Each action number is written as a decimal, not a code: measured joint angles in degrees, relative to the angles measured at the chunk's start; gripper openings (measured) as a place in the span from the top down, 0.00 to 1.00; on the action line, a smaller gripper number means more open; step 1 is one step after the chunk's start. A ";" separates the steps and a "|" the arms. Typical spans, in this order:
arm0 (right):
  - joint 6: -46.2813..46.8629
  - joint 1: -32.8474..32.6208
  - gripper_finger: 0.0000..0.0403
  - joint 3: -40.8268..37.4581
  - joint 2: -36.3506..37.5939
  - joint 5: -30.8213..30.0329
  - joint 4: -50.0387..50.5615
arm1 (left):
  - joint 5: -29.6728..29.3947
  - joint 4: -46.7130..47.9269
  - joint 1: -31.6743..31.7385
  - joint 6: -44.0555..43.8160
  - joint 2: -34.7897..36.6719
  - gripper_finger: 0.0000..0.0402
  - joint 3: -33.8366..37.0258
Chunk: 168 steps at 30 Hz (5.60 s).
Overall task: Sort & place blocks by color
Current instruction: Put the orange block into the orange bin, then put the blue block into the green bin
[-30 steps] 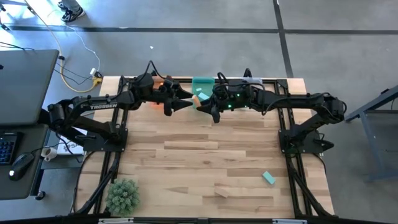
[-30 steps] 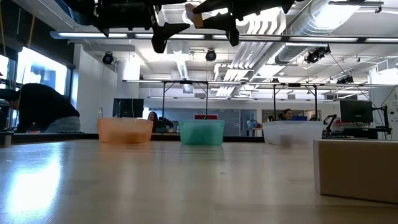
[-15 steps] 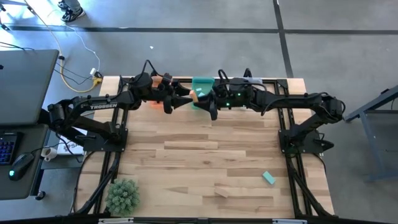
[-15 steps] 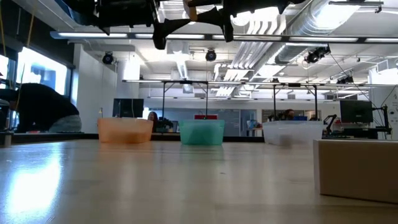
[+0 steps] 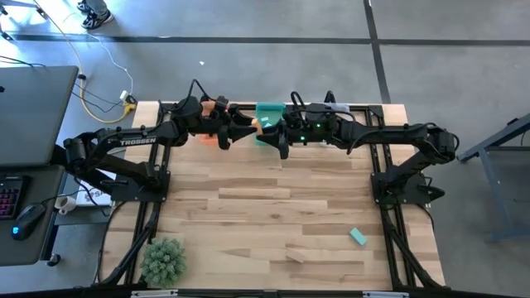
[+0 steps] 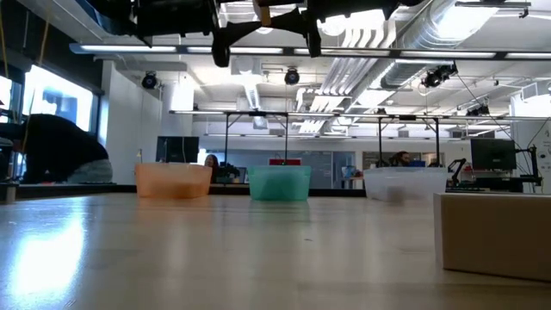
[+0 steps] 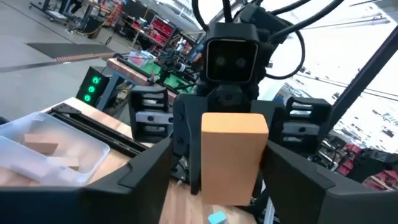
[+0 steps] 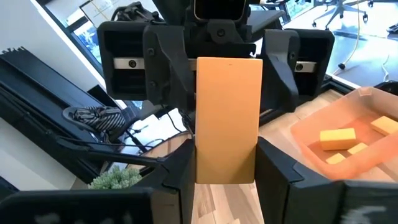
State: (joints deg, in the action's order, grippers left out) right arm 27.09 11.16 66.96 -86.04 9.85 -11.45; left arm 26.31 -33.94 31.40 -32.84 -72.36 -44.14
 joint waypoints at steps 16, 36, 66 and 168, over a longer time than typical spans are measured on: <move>0.94 0.02 0.75 0.00 -1.35 1.39 -0.86 | 0.52 -1.81 0.02 -0.02 0.00 0.69 0.00; 2.41 -0.01 0.38 -0.07 -2.32 -1.33 -0.41 | 3.16 5.86 1.72 3.02 -0.09 0.74 -0.07; 3.89 0.37 0.24 -0.07 -2.23 -0.85 14.70 | -35.98 47.03 15.71 17.16 -0.07 0.74 0.02; 56.94 -55.49 0.47 -27.39 -1.64 5.42 49.85 | -18.41 46.62 0.15 2.37 4.96 0.43 0.02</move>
State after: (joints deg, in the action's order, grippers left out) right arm 84.03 -44.34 39.57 -87.68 15.27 38.40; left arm 7.89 12.68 31.55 -30.47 -67.40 -44.12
